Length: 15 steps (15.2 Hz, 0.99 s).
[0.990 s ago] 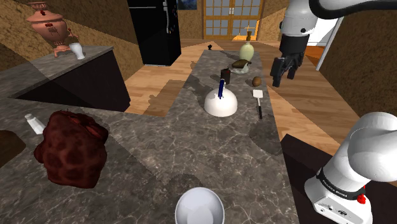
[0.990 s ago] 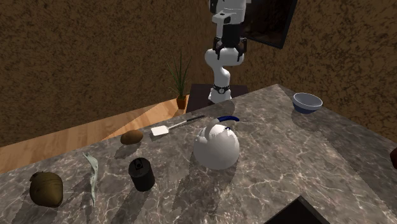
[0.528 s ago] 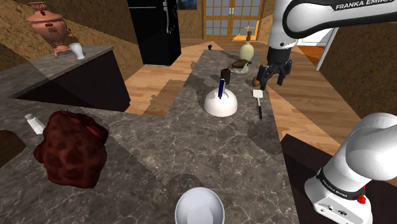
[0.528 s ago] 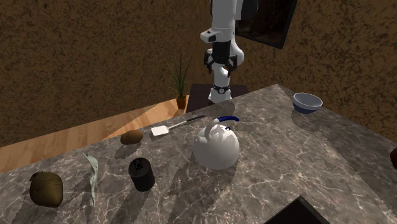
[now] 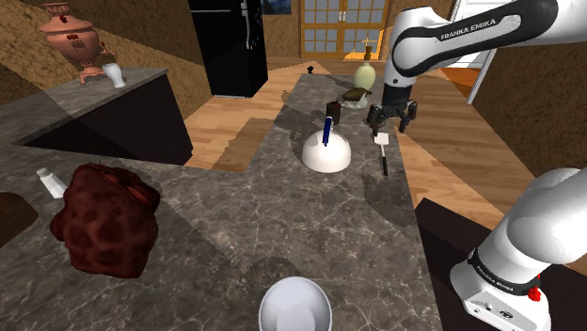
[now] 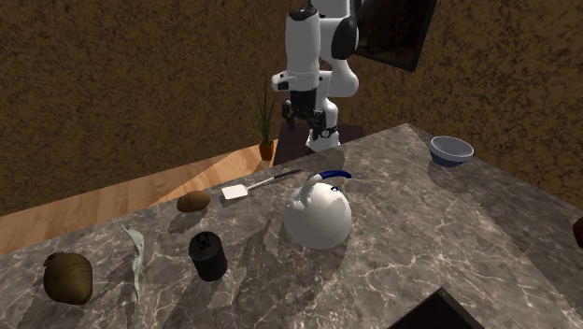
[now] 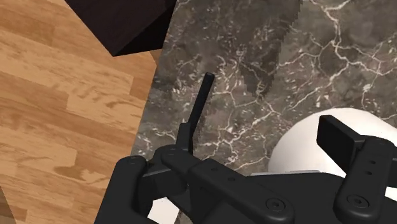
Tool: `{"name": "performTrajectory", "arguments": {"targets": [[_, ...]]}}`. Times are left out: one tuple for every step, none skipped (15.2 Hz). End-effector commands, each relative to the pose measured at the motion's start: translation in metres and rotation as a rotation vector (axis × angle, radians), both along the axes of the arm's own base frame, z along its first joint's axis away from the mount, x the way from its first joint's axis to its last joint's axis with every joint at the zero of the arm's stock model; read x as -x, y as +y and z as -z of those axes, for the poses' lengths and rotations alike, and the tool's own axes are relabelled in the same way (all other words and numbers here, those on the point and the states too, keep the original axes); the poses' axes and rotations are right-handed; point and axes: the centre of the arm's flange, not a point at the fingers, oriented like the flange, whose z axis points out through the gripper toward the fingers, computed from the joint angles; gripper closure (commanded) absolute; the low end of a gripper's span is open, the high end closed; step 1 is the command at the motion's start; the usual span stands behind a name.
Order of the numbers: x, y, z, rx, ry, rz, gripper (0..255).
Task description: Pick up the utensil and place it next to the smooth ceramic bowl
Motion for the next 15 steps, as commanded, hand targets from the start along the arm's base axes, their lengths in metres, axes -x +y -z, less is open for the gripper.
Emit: {"name": "performTrajectory", "arguments": {"targets": [[-0.011,-0.023,0.019,0.001,-0.001,0.063,0],[-0.015,-0.032,0.027,0.0,-0.001,0.093,0],[-0.02,-0.041,0.036,0.0,-0.001,0.124,0],[-0.024,-0.051,0.044,0.0,-0.001,0.154,0],[-0.027,-0.06,0.053,-0.001,-0.001,0.185,0],[-0.031,-0.07,0.061,-0.001,-0.001,0.215,0],[-0.034,-0.08,0.07,-0.001,-0.001,0.245,0],[-0.037,-0.09,0.078,-0.002,0.0,0.276,0],[-0.04,-0.1,0.087,-0.002,0.0,0.306,0],[-0.042,-0.11,0.095,-0.002,0.0,0.337,0],[-0.044,-0.12,0.104,-0.002,0.0,0.367,0],[-0.045,-0.13,0.112,-0.003,0.0,0.397,0],[-0.046,-0.136,0.117,-0.003,0.0,0.415,0],[-0.046,-0.136,0.123,-0.003,0.0,0.415,0],[-0.046,-0.135,0.128,-0.003,0.0,0.415,0]]}}
